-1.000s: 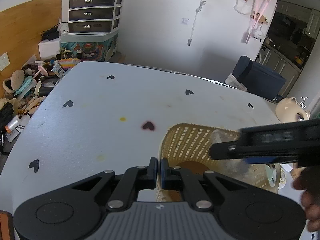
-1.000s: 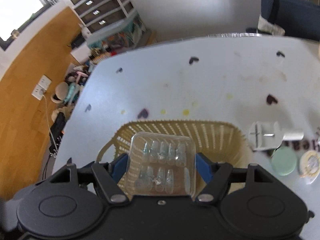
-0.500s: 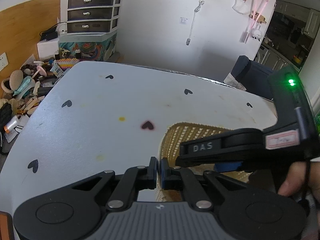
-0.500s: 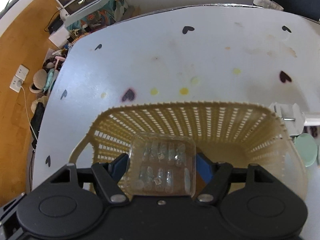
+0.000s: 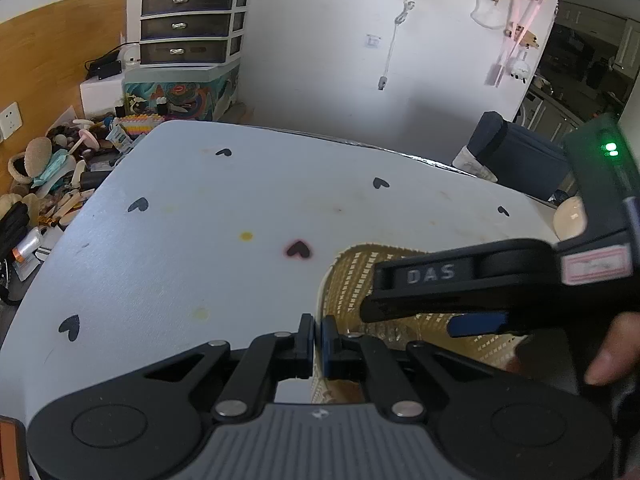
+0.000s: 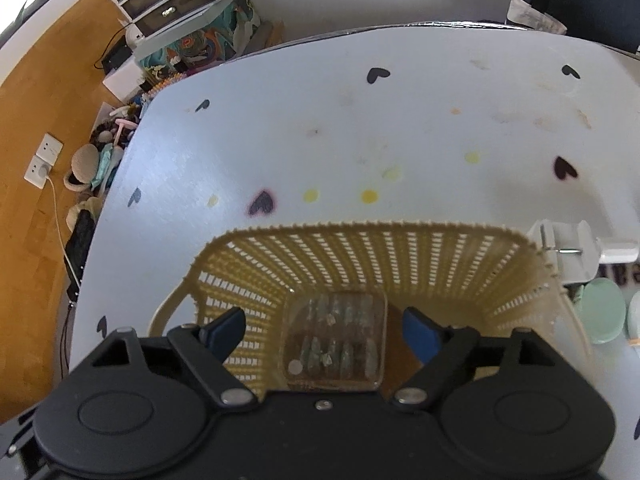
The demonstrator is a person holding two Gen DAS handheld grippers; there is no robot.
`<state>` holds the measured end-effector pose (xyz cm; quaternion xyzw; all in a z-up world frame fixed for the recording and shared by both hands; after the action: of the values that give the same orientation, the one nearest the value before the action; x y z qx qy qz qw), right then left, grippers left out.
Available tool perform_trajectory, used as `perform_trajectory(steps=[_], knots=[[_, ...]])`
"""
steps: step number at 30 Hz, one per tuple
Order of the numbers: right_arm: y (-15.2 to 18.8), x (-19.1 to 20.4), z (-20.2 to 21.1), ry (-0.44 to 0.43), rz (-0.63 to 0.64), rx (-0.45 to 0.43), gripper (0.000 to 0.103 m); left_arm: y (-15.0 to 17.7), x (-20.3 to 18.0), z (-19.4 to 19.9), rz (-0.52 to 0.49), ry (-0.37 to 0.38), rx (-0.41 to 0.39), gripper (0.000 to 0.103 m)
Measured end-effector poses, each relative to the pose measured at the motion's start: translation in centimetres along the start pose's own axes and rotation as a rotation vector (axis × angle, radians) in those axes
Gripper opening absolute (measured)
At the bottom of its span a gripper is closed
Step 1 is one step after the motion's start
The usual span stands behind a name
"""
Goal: Organize rigid objects
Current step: 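Carry the clear plastic box with the right tool and release it into the basket, then move the right tool back and grasp the round tape measure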
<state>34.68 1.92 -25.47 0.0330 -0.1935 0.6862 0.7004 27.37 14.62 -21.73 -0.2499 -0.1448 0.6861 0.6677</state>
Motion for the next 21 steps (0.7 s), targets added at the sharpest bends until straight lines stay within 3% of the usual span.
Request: perform_trajectory(steps=[9, 21], knots=[[0.8, -0.6, 3.2, -0.026, -0.003, -0.038, 0.088, 0.1, -0.1, 0.0, 0.003, -0.016, -0.007, 0.003], [2.2, -1.5, 9.7, -0.048, 0.028, -0.151, 0.096, 0.3, -0.4, 0.0, 0.011, -0.037, -0.020, 0.003]])
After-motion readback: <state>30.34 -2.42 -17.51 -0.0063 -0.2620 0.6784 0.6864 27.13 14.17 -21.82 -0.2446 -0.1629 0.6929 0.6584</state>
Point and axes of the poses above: each gripper's, at about its wrist camera, not at the fingertips, and z roughly against the way its jaws point, x to its left, y to its underside, the point moved 8 cm from there along -z, roughly the way its jaws point, and after that the axes turned 9 degrees about x, right-handed, at the moved point
